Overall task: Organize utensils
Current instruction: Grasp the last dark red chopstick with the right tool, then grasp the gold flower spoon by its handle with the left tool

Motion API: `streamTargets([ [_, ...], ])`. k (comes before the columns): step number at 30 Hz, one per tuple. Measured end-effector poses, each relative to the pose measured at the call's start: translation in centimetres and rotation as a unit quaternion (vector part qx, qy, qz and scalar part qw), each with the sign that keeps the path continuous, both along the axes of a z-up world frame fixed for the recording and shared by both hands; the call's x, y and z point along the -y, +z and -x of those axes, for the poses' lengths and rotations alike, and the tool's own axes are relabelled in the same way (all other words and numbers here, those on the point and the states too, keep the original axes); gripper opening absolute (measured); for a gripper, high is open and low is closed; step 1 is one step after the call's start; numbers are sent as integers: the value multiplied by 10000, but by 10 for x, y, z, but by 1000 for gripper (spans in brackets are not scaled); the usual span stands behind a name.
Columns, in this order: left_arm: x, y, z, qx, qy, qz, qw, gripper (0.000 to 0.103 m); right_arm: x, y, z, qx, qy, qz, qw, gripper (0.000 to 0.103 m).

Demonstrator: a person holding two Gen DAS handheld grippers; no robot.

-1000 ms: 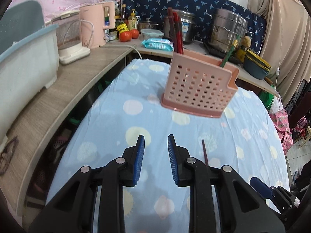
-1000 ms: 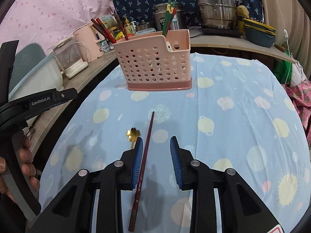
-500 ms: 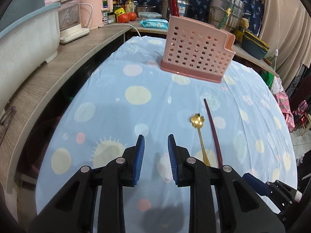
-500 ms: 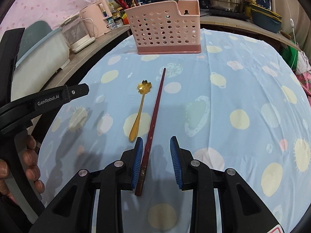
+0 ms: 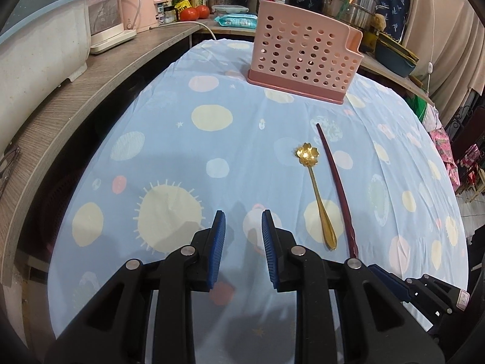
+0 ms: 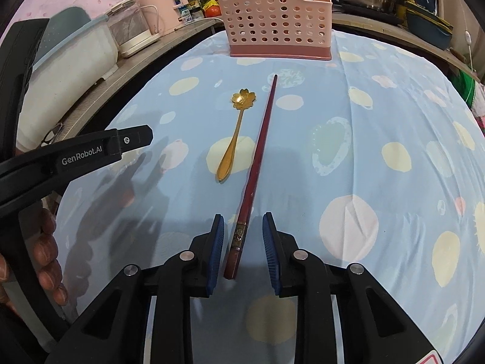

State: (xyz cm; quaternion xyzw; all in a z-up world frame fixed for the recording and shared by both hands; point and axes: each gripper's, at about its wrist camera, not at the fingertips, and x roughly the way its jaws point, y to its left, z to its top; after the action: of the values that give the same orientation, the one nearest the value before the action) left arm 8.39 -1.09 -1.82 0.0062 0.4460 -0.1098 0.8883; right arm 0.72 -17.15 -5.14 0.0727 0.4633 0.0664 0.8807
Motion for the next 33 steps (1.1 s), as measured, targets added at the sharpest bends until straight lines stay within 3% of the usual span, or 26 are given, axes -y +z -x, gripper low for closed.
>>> streamTargets([
  [9,5,-3,2,-61,-71,10,10000,25,8,-2,0,-9,-114,-1,9999,9],
  [11,6,-4,3,-80,-88,27,9999,34,10,-2,1,4,-154,10,9999,9],
  [19,23,-9,6,-170,-296,88,9994,46,25,1,0,64,-448,2,9990,8],
  [33,56,-25,0,-398,-684,237,9966,46,42,-1,-1,55,-632,-165,9978,8],
])
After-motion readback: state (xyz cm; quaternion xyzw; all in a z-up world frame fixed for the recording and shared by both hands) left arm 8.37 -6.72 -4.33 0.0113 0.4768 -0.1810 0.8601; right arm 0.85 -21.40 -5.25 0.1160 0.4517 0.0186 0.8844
